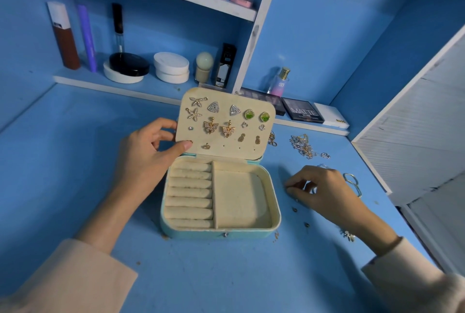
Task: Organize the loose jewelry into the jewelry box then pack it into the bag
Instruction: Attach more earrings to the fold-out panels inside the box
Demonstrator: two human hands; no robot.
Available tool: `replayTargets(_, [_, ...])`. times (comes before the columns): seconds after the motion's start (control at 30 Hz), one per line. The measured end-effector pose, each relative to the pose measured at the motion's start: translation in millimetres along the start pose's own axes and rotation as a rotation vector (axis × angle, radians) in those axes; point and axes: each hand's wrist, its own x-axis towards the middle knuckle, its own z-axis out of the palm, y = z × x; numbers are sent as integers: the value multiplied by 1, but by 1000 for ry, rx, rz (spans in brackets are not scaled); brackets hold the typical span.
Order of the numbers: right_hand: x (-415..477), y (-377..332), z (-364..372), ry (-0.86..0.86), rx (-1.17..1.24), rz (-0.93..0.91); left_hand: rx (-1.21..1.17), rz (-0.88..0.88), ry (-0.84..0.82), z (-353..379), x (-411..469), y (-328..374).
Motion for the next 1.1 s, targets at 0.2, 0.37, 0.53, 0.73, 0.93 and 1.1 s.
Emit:
replayTargets(0.2, [2, 0, 6, 15, -28, -35, 9, -16, 1, 0, 0, 0])
replayTargets(0.37, [2, 1, 7, 3, -27, -31, 41, -26, 9, 0, -2, 4])
replayTargets(0.53, [2, 1, 7, -3, -26, -36, 114, -40, 14, 6, -6, 13])
replayTargets(0.73, [3, 1, 7, 4, -29, -48, 254, 5, 17, 12, -5, 14])
replayTargets(0.93, [2, 3, 7, 3, -28, -50, 262, 8, 52, 15, -4, 16])
replayTargets(1.1, [2, 4, 8, 17, -41, -49, 269, 20, 61, 15, -4, 18])
